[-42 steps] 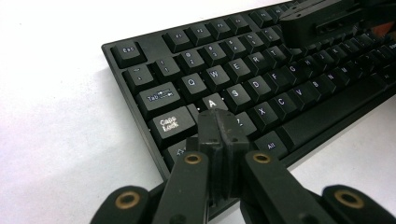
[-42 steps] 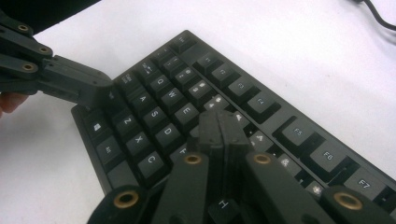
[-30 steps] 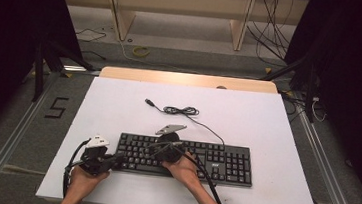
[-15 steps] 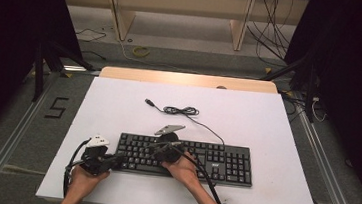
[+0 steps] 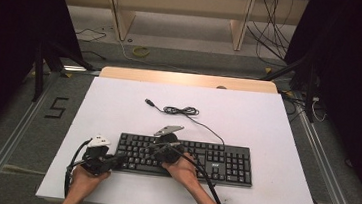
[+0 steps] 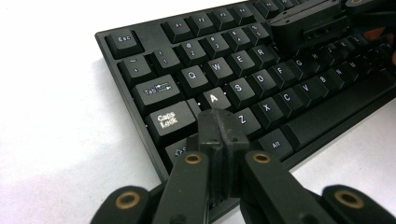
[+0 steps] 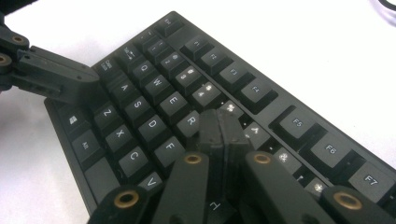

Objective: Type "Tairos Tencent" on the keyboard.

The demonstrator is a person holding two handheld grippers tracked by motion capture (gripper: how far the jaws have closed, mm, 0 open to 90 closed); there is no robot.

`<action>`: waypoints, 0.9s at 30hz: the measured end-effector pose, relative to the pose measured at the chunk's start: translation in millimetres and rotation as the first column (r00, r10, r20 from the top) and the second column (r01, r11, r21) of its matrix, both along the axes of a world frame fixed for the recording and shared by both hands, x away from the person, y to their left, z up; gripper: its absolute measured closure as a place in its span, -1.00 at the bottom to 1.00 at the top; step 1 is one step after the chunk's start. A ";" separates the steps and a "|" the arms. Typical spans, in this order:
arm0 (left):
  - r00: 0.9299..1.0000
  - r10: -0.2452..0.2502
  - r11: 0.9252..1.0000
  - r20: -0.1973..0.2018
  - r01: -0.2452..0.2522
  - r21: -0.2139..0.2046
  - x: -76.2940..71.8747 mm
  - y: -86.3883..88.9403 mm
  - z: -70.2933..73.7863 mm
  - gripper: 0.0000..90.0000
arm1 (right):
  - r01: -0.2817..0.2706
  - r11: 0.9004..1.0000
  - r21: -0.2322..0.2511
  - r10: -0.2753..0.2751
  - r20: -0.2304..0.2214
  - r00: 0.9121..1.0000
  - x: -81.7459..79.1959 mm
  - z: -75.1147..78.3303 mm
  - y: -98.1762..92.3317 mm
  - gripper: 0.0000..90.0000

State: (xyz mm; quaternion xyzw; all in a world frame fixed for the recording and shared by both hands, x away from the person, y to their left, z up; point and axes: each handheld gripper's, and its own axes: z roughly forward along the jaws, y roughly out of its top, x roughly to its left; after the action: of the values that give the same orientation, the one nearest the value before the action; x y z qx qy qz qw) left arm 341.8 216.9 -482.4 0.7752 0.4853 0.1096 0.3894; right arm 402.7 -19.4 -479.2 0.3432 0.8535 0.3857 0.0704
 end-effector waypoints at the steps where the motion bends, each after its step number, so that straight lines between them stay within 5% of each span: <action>1: 1.000 0.000 1.000 0.000 0.000 0.000 0.0 0.0 0.0 0.98 | 0.002 1.000 0.006 -0.002 -0.004 1.000 0.1 0.3 -0.5 1.00; 15: 0.998 -0.010 0.999 0.055 0.012 -0.045 -2.8 -0.6 9.7 0.75 | -0.005 0.996 0.088 0.004 0.015 1.000 -7.3 16.3 -12.0 0.87; 27: 0.997 -0.018 0.996 0.077 0.025 -0.084 -1.2 -5.8 16.4 0.18 | -0.032 0.990 0.135 0.030 0.016 0.999 -16.6 21.8 -25.1 0.50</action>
State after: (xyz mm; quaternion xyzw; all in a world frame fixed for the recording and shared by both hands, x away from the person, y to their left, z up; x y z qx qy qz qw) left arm 340.6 211.2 -466.0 0.7584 0.4659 0.1142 0.4412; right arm 386.0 -44.6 -457.4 0.3311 0.8302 0.4460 0.0468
